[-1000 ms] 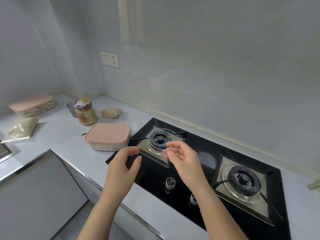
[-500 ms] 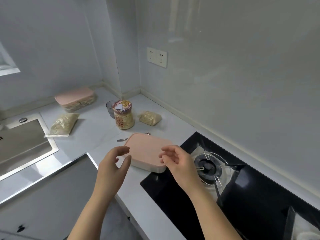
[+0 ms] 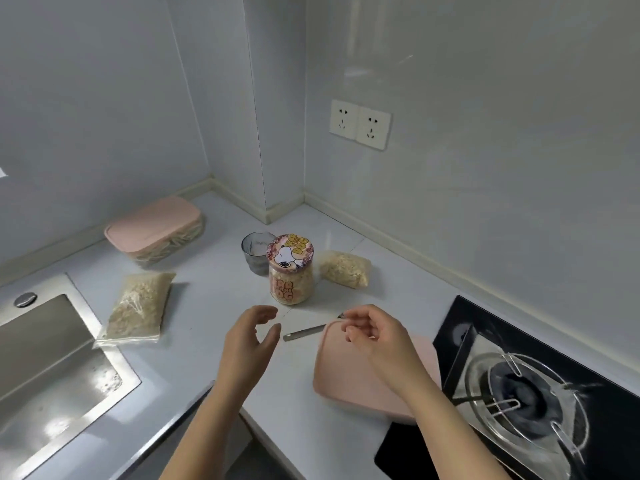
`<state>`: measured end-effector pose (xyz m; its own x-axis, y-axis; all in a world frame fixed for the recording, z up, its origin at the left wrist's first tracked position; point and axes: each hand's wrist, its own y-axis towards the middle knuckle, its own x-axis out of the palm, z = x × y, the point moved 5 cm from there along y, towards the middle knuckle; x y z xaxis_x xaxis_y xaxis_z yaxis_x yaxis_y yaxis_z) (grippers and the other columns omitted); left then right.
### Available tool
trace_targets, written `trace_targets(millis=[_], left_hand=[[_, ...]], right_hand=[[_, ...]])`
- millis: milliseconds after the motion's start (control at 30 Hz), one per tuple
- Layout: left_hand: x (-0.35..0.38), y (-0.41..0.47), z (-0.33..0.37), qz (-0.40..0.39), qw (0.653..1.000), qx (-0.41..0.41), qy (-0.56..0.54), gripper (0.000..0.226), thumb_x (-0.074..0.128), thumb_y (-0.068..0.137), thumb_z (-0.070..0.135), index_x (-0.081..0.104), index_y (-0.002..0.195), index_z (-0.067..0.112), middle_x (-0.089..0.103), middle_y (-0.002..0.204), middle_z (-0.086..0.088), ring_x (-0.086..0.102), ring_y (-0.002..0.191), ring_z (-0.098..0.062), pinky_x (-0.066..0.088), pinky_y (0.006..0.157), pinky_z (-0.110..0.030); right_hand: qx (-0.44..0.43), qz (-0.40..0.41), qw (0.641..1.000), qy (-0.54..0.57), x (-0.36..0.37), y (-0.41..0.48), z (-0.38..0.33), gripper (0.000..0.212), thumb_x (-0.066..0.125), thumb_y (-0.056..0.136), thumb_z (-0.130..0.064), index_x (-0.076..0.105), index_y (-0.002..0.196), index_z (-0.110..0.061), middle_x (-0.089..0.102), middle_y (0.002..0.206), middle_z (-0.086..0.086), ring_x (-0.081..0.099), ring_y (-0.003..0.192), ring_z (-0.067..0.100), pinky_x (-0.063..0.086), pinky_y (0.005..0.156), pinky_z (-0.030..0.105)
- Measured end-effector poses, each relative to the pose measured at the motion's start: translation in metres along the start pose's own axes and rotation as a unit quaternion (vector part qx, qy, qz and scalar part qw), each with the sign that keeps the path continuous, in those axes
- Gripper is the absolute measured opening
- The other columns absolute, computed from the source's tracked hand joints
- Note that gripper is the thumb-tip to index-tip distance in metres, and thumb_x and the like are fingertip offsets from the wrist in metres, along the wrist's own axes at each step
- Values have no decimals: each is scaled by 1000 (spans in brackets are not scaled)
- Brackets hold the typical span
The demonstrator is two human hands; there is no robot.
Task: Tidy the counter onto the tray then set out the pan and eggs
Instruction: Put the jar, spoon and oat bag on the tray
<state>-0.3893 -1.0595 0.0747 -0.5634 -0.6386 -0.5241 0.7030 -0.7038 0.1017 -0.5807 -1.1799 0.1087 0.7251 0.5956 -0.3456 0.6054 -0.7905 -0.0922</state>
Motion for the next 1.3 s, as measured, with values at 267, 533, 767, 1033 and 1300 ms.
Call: trace_targets(millis=[267, 533, 767, 1033, 1300], left_hand=[[-24, 85, -47, -20, 1000, -9, 17, 29, 66, 85, 9, 61, 113, 14, 64, 112, 1, 58, 102, -14, 44, 83, -26], [-35, 149, -70, -11, 996, 26, 84, 61, 71, 77, 8, 47, 133, 9, 43, 133, -9, 43, 124, -23, 34, 96, -25], [-4, 254, -68, -161, 949, 75, 262, 96, 76, 75, 34, 19, 150, 19, 20, 154, -16, 20, 140, -36, 33, 108, -47], [46, 293, -71, -353, 825, 147, 416, 89, 69, 74, 45, 19, 147, 37, 31, 143, -8, 31, 131, -34, 44, 96, -48], [15, 271, -93, -313, 836, 165, 420, 61, 62, 75, 46, 37, 130, 34, 40, 120, -3, 42, 110, -27, 49, 79, -37]], right_hand=[[18, -47, 984, -173, 72, 66, 7, 20, 60, 88, -16, 64, 105, -26, 65, 94, -12, 60, 87, 0, 48, 82, 15], [-14, -180, 848, -498, 115, 119, 25, 37, 53, 89, -21, 55, 126, -23, 55, 129, -1, 49, 122, 21, 37, 101, 34], [2, -207, 778, -593, 140, 145, 45, 46, 60, 85, -5, 52, 127, -20, 51, 129, 5, 46, 121, 26, 35, 98, 38], [2, -236, 735, -636, 148, 154, 65, 45, 59, 83, 1, 52, 124, -15, 52, 127, 9, 46, 120, 29, 35, 95, 41], [0, -236, 727, -644, 144, 161, 68, 40, 56, 83, 2, 51, 121, -11, 51, 126, 11, 46, 120, 30, 35, 94, 40]])
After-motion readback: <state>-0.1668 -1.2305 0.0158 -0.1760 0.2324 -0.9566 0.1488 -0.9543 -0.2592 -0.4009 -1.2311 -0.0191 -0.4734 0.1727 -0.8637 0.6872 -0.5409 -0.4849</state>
